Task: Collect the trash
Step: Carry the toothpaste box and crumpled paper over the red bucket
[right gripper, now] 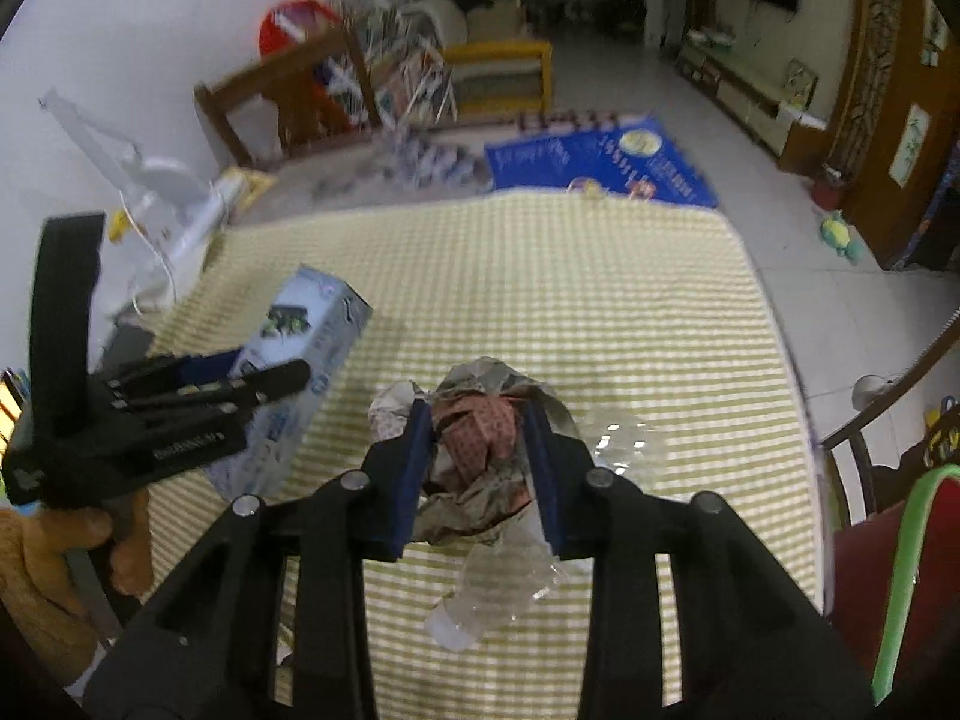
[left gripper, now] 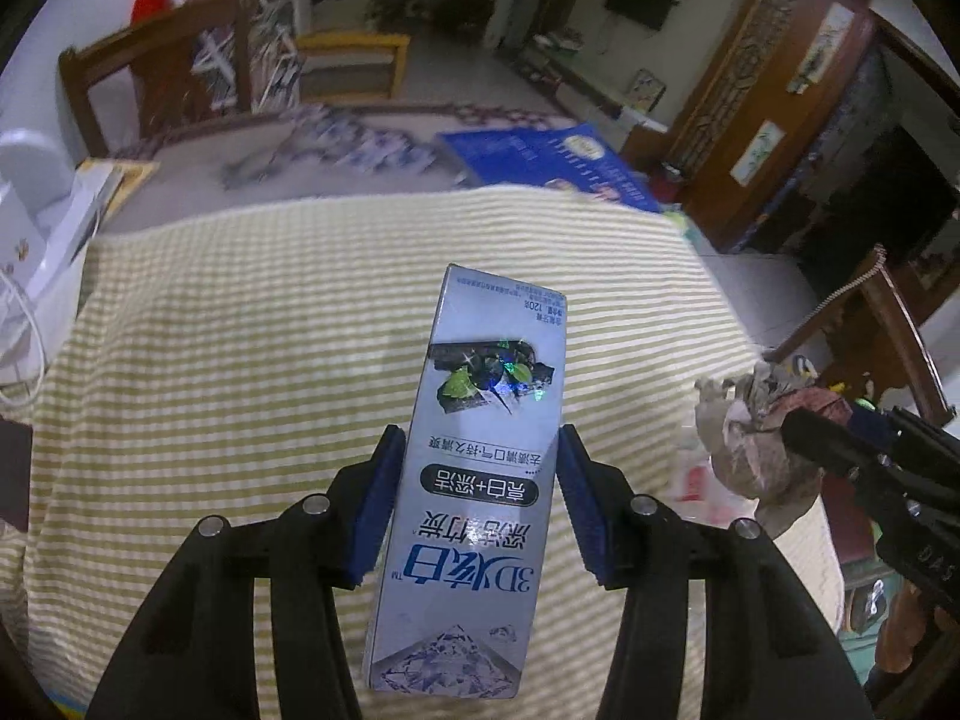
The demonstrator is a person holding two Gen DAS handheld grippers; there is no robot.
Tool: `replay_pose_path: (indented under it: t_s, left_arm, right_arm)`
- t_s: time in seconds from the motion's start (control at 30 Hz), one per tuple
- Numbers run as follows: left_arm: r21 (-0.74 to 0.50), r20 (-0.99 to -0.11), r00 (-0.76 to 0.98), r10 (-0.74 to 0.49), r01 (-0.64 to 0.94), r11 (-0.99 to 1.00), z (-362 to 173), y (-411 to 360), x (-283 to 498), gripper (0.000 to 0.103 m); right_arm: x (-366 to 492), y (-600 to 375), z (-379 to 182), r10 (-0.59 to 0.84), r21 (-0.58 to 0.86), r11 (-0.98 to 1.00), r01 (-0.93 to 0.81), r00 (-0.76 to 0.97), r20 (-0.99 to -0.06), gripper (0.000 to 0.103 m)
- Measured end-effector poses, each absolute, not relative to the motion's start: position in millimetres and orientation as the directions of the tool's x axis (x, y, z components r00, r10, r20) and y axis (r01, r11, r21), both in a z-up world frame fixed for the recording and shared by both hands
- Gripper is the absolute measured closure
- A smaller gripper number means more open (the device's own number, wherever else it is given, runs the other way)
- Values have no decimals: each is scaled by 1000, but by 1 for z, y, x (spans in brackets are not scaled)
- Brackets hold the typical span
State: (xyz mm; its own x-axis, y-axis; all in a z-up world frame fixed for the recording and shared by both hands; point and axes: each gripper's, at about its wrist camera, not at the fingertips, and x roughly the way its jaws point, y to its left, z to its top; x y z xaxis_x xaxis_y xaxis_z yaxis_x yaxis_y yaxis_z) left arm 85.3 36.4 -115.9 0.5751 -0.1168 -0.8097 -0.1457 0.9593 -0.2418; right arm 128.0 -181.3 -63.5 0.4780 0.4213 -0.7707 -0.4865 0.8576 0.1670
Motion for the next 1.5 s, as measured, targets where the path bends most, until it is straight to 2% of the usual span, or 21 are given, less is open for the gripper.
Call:
replay_pose_path:
  t_s: [0.2,0.6,1.5]
  left_arm:
    - [-246,-778,609,-158,-63,967,-89,-2,73,54]
    - [-223,-746,622,-240,106,969,-63,-72,56,54]
    - [-179,-762,585,-278,223,958,-61,-145,56,54]
  right_arm:
    - [102,-220,-40,408,177,889,-421,557,-723,71]
    - [58,-285,-34,330,186,940,-285,632,-701,71]
    - [36,-369,-44,260,226,964,-140,668,-698,71]
